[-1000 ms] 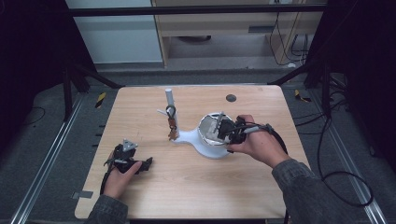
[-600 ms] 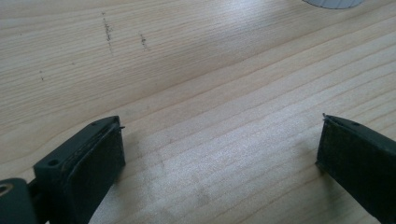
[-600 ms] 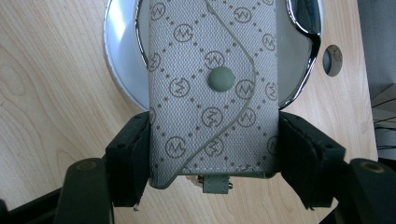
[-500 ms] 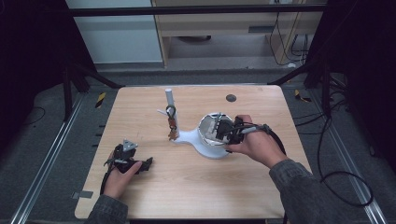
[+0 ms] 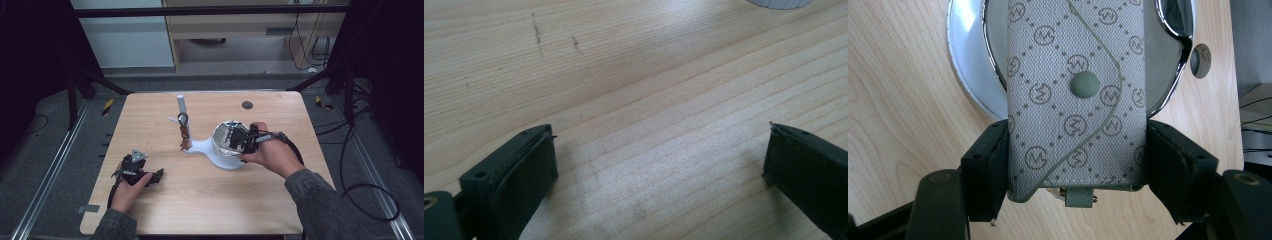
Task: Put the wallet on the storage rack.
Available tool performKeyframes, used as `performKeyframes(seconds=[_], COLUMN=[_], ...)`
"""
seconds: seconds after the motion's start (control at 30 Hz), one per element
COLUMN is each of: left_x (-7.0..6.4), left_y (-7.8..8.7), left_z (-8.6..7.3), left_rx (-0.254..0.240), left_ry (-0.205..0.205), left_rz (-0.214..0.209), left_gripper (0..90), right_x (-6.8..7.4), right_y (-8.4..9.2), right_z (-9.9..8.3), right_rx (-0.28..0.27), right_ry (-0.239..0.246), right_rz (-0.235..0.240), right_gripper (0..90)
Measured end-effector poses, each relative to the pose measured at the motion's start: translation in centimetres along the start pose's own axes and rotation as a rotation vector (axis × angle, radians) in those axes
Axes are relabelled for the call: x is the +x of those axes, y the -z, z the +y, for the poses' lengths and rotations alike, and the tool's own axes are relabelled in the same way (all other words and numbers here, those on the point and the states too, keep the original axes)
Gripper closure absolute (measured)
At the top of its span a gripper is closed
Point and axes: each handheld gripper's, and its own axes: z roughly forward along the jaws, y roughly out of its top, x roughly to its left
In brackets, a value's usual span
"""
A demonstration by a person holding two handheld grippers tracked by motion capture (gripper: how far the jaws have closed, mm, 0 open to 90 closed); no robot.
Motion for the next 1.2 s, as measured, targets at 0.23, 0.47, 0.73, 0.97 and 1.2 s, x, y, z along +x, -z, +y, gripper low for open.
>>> performKeyframes(seconds=[0.23,0.47,0.73,0.97,1.2], left_x=[0.0,0.0,0.0,-0.1,-0.1], left_y=[0.0,0.0,0.0,-0.1,-0.1], left_z=[0.0,0.0,0.0,0.0,0.1], left_rx=[-0.001,0.001,0.000,-0.002,0.001], left_ry=[0.001,-0.001,0.001,0.000,-0.004], left_rz=[-0.001,-0.001,-0.003,-0.004,-0.005], left_gripper=[0.0,0.0,0.0,0.0,0.0], right_x=[-0.1,-0.1,-0.2,-0.3,-0.3], right_y=[-0.1,-0.4,-1.0,-1.4,-1.7], right_z=[0.1,0.4,0.8,0.9,1.1], right_rx=[0.000,0.011,0.025,0.038,0.040], right_ry=[-0.007,-0.010,-0.016,-0.017,-0.016], right_rz=[0.000,0.009,0.014,0.017,0.022], right_gripper=[31.6,31.5,31.4,31.3,31.2])
